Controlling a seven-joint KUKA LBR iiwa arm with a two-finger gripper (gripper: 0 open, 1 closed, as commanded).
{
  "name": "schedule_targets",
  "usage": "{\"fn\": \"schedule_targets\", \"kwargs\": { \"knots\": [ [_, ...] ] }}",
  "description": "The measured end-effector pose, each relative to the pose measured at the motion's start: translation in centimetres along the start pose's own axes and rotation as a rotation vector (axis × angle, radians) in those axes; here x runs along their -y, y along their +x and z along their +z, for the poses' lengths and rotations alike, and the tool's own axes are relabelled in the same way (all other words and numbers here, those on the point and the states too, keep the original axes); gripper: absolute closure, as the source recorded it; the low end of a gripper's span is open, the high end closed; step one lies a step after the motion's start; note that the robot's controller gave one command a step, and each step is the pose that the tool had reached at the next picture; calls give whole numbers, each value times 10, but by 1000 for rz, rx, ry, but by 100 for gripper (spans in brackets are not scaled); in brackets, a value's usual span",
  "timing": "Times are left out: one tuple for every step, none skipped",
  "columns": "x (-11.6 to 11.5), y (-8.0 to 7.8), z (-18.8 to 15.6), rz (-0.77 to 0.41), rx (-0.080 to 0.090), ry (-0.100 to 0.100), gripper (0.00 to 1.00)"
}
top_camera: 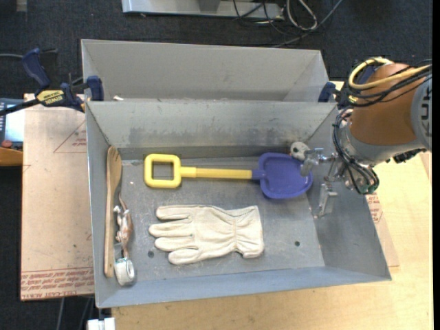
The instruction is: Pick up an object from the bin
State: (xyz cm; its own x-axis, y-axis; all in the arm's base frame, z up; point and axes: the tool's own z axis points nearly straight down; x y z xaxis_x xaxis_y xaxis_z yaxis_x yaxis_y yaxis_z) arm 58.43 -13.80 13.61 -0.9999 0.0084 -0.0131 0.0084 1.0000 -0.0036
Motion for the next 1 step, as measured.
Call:
{"fn": "schedule_targets", "kwargs": {
  "knots": [
    [-6,5,21,-19,-10,-5,0]
  ]
}}
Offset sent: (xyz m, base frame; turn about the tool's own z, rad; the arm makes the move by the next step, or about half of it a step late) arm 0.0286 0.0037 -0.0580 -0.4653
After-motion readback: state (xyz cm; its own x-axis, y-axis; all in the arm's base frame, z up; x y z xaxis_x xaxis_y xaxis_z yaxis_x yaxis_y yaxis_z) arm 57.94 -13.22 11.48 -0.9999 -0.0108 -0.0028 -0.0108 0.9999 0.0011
